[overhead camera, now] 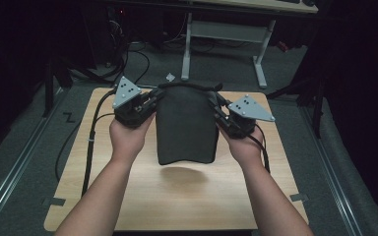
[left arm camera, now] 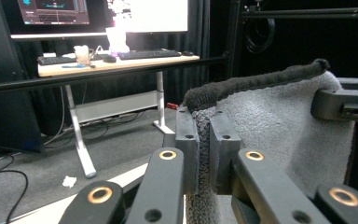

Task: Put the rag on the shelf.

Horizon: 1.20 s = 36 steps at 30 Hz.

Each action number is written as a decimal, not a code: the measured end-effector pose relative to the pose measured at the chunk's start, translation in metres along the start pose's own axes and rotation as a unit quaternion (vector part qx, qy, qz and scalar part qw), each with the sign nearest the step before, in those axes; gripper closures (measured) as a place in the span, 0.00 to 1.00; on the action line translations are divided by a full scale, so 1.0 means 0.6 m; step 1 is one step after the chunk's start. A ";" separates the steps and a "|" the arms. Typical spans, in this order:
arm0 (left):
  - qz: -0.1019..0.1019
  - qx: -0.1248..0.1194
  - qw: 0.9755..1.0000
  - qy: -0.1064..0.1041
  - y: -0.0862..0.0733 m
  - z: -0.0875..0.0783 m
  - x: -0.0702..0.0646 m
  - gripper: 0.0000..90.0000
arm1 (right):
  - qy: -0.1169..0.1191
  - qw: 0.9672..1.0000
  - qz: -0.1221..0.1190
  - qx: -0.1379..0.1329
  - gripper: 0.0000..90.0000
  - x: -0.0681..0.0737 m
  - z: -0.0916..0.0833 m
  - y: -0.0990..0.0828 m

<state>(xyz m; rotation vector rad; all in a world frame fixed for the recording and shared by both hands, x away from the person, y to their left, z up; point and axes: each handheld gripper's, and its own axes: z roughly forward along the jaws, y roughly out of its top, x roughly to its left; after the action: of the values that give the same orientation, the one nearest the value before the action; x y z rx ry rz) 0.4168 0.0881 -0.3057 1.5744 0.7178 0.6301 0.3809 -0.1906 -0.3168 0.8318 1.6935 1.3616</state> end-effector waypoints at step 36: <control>-0.047 0.064 0.997 0.007 -0.063 0.188 0.124 0.94 | -0.002 0.998 0.005 0.068 0.86 -0.118 0.182 -0.057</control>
<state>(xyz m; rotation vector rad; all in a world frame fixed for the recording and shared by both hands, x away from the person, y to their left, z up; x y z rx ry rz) 0.5466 0.0728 -0.3569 1.6447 0.8525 0.5360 0.5102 -0.2086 -0.3499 0.9205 1.7957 1.2619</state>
